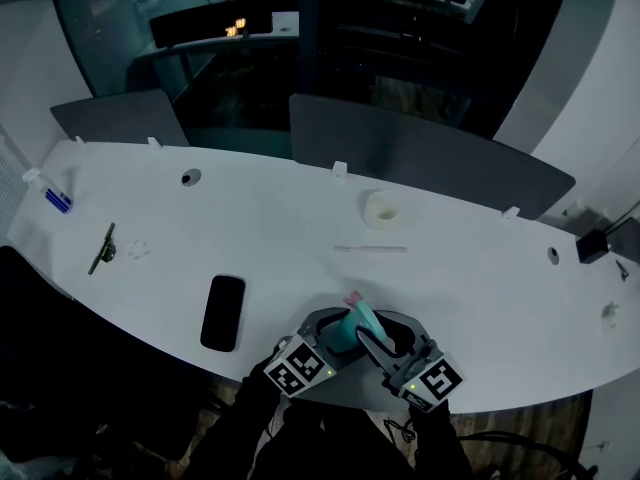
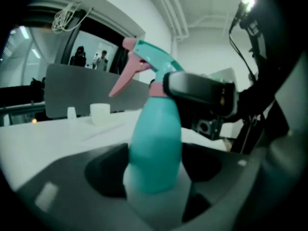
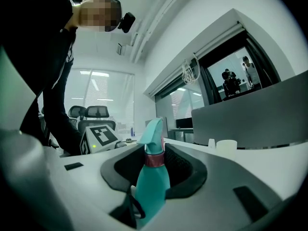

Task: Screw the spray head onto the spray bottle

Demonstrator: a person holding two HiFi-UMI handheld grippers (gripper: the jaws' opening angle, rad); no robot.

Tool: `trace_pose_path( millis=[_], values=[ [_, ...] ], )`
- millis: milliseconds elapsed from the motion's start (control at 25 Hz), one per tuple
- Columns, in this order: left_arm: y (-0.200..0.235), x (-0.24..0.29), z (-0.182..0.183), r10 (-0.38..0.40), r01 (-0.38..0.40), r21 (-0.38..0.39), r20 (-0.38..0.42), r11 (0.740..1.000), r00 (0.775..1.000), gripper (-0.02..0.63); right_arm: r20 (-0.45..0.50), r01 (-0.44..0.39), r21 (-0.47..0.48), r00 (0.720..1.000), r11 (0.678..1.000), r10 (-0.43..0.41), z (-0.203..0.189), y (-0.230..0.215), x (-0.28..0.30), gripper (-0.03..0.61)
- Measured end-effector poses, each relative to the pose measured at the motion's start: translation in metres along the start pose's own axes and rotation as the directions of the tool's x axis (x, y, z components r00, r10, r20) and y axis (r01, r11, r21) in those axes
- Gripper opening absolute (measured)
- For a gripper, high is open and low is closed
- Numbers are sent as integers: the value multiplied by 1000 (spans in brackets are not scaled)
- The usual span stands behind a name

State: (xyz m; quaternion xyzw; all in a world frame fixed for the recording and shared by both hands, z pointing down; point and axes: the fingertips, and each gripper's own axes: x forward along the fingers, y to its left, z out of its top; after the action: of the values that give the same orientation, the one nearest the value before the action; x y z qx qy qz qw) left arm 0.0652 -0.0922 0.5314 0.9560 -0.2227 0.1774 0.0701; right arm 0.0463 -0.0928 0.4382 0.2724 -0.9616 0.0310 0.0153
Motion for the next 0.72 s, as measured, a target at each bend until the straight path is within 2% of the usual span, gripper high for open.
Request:
trace_pose_path(
  millis=[40,80,120,160,240,280,320,360,400,480,520,560,600,640,680,720],
  values=[
    [-1,0,1,30,-30,-4,17,1000,999,350,0,2,1,1000,1000,-2,0,0,-1,132],
    [0,-1,2,95,-94,-20,41,995,995,350,1,4,2,1000,1000,-4,-1,0,-1,132],
    [1,-2,2,189,-186,-51,63,981,980,348,2,4,3,1000,1000,-4,0,1,-1,132],
    [2,-4,1,300,-293,-93,72,951,951,347,5,3,4,1000,1000,-3,0,2,-1,132],
    [4,-7,-3,498,-485,-167,46,858,866,345,10,3,4,1000,1000,-3,0,4,0,132],
    [4,-7,-5,552,-540,-177,26,823,833,345,12,8,4,1000,1000,-8,0,4,1,132],
    [4,-6,-6,568,-558,-165,14,813,823,346,13,13,5,1000,1000,-13,0,4,1,132],
    [4,-5,-6,548,-541,-136,15,830,836,349,12,17,7,1000,1000,-17,0,4,0,132],
    [3,-5,-6,498,-494,-96,28,864,867,354,8,17,6,1000,1000,-17,-1,5,0,132],
    [1,-4,-3,318,-317,-28,53,948,947,388,-3,5,-3,1000,1000,-5,-2,5,0,132],
    [0,-1,-2,204,-203,-17,49,979,978,386,-5,-4,-8,1000,1000,4,-2,4,0,132],
    [0,1,0,99,-98,-14,32,995,995,383,-2,-11,-10,1000,1000,11,-1,3,0,132],
    [0,3,2,19,-19,-9,9,1000,1000,365,0,-15,-8,1000,1000,15,0,2,1,132],
    [-1,4,3,-25,25,0,-12,1000,1000,364,-1,-14,-4,1000,1000,14,0,1,1,132],
    [-1,4,4,-32,32,6,-22,999,999,361,-4,-11,-1,1000,1000,11,0,1,0,132],
    [-1,3,5,2,-2,2,-15,1000,1000,359,-6,-6,0,1000,1000,6,0,1,0,132]
  ],
)
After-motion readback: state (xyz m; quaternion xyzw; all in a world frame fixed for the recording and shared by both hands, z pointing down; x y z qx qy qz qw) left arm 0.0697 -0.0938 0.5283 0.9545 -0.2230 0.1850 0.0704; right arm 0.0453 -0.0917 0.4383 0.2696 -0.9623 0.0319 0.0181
